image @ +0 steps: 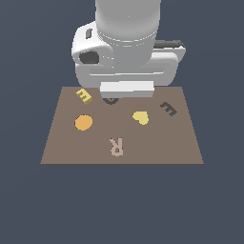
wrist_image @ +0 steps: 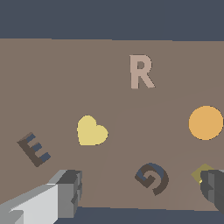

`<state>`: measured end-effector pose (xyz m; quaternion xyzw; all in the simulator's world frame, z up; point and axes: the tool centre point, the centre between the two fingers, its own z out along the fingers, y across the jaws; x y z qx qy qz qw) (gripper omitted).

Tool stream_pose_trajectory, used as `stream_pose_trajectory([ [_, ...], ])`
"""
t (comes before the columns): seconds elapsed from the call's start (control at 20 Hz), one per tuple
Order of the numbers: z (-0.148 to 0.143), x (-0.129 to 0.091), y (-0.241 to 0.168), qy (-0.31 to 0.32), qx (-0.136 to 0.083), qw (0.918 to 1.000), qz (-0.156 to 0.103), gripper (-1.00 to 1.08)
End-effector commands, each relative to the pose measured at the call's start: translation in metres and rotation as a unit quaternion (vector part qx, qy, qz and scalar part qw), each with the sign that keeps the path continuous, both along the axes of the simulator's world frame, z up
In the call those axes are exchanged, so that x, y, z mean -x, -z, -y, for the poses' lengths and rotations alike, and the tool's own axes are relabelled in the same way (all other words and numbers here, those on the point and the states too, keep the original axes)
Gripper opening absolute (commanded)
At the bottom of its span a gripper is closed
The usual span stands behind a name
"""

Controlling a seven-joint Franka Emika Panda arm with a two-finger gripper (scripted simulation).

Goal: Insert a designated object into the corresponding slot on a board.

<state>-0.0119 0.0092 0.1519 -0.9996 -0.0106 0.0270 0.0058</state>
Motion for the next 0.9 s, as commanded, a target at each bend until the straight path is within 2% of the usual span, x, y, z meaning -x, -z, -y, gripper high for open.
stream_pose_trajectory([
  [0.0, 0.000, 0.000, 0.000, 0.000, 0.000, 1.0000, 0.000, 1.00],
  [0.4, 0.006, 0.007, 0.005, -0.018, 0.000, 0.9998, 0.001, 1.00],
  [0.85, 0.026, 0.029, 0.021, -0.078, -0.001, 0.9969, 0.006, 1.00],
])
